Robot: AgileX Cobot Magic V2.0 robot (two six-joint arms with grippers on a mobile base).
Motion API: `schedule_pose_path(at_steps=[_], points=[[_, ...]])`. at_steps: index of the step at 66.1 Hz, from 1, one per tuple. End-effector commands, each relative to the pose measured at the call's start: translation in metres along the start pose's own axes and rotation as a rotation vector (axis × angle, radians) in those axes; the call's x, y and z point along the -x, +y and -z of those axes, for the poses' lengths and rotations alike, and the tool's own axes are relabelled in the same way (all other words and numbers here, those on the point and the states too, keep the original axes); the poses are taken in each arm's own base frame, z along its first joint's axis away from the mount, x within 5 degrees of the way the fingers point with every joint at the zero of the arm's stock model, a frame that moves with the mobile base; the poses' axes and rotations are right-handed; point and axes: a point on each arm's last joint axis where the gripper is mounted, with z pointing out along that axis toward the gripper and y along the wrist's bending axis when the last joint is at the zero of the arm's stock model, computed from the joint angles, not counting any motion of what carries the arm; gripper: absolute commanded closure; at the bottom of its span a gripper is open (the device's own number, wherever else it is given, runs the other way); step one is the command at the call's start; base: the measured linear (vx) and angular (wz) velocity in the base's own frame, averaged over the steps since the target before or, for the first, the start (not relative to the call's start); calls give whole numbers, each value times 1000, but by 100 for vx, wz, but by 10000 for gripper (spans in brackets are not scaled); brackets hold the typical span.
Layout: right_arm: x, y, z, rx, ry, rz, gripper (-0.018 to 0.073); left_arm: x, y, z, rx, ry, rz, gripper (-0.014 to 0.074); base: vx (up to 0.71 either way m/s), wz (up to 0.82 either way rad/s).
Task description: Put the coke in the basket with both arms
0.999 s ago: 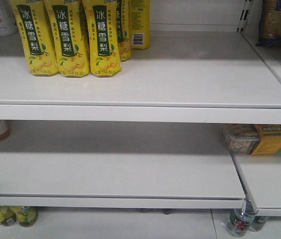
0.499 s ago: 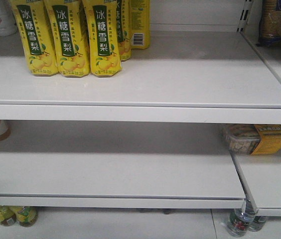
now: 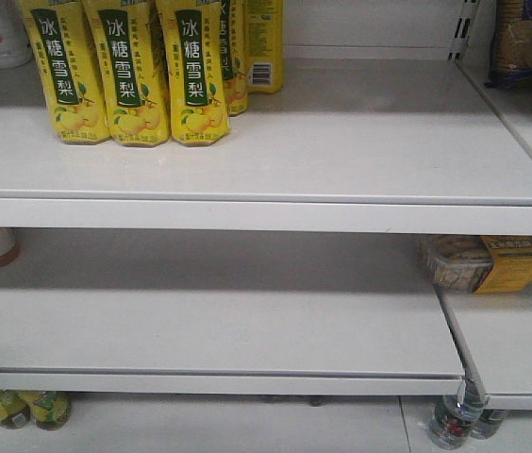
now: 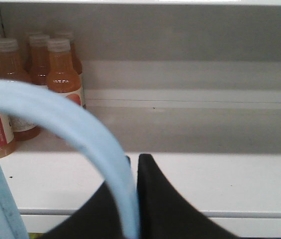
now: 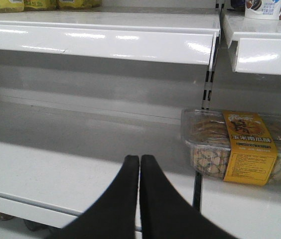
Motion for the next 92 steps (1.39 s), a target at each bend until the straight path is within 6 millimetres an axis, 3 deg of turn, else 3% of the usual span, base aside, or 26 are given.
schedule_pose_path(at_steps=[1,43,71,92], points=[[14,1,2,7,-79,10,569,16,-2,3,-11,-168,-93,603,0,0],[13,1,1,6,-77,10,569,15,-2,3,-11,-167,-93,603,0,0],[-23,-10,-13,-236,-121,-75,569,15,-2,3,-11,-167,-93,603,0,0],[-30,-13,-12,-287,-134,-10,569,15,-2,3,-11,-167,-93,603,0,0]])
